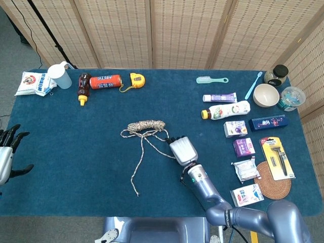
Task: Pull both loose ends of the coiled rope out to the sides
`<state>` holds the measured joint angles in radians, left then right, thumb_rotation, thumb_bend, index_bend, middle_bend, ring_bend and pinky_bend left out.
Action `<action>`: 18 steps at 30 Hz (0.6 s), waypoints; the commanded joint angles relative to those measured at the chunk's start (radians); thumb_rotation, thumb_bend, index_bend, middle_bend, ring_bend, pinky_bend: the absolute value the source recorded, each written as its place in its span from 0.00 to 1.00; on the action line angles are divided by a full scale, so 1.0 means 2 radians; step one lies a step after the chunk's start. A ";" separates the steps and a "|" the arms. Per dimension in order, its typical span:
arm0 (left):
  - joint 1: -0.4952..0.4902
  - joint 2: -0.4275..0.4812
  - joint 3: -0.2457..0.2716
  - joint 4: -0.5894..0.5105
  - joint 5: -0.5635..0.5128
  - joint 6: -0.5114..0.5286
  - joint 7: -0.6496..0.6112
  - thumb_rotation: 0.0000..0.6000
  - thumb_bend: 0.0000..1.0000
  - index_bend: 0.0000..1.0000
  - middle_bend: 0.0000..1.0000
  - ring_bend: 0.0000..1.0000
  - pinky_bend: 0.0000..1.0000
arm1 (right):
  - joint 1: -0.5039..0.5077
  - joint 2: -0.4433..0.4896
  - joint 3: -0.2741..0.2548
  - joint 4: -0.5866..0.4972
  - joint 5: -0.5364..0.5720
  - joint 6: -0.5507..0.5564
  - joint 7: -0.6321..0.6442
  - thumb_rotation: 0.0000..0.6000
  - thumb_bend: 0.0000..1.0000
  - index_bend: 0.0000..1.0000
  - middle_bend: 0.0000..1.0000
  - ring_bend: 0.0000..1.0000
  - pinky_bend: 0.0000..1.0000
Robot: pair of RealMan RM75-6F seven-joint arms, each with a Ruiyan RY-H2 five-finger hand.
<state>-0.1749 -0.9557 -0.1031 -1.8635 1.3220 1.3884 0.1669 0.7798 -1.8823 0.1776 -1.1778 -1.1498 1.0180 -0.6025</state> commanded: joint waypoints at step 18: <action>0.002 -0.001 0.001 0.001 0.003 0.004 -0.004 1.00 0.12 0.20 0.08 0.09 0.07 | -0.007 0.020 0.000 -0.017 -0.004 -0.004 0.005 1.00 0.34 0.47 0.51 0.64 0.52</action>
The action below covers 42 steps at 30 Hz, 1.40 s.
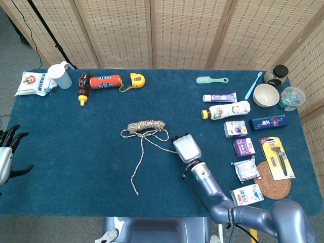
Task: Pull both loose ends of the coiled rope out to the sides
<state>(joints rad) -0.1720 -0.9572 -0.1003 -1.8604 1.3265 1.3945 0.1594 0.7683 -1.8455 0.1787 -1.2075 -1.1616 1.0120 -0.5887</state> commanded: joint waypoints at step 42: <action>-0.002 -0.009 -0.001 0.006 0.011 0.005 -0.005 1.00 0.12 0.19 0.08 0.00 0.06 | -0.003 0.032 -0.004 -0.061 0.074 -0.015 -0.051 1.00 0.41 0.45 0.78 0.91 0.73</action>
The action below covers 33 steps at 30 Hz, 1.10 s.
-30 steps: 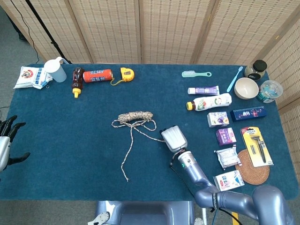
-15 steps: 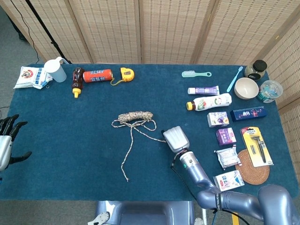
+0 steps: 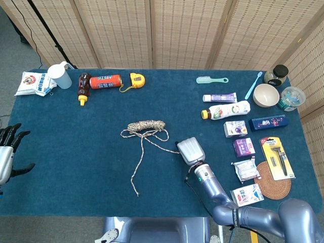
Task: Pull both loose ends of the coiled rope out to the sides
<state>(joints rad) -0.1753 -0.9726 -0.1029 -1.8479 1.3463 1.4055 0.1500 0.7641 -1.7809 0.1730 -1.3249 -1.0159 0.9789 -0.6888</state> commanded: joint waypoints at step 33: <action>0.004 -0.001 0.003 0.002 0.004 0.004 -0.001 1.00 0.12 0.18 0.07 0.00 0.06 | 0.000 -0.016 -0.005 0.036 0.011 -0.001 0.010 1.00 0.43 0.55 0.81 0.93 0.75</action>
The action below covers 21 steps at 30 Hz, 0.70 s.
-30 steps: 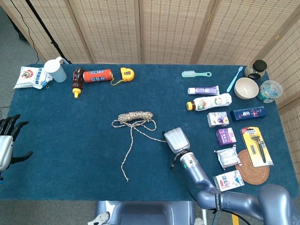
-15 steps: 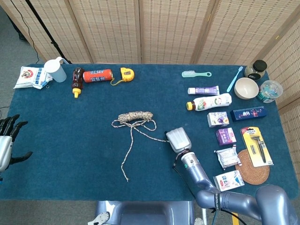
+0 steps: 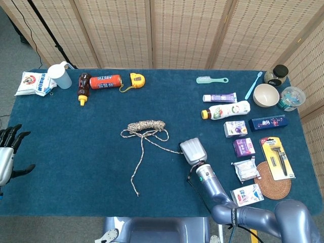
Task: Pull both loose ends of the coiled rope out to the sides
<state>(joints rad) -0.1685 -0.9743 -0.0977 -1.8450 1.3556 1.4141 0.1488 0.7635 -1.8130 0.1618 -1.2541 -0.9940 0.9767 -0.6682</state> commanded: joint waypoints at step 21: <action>-0.075 0.022 0.032 0.000 0.127 -0.107 -0.028 1.00 0.12 0.26 0.17 0.18 0.06 | -0.004 0.012 -0.001 -0.028 -0.011 0.011 0.007 1.00 0.47 0.59 0.82 0.94 0.76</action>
<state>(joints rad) -0.2734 -0.9494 -0.0493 -1.8429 1.5562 1.2532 0.1070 0.7562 -1.7882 0.1606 -1.3100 -1.0166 0.9987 -0.6547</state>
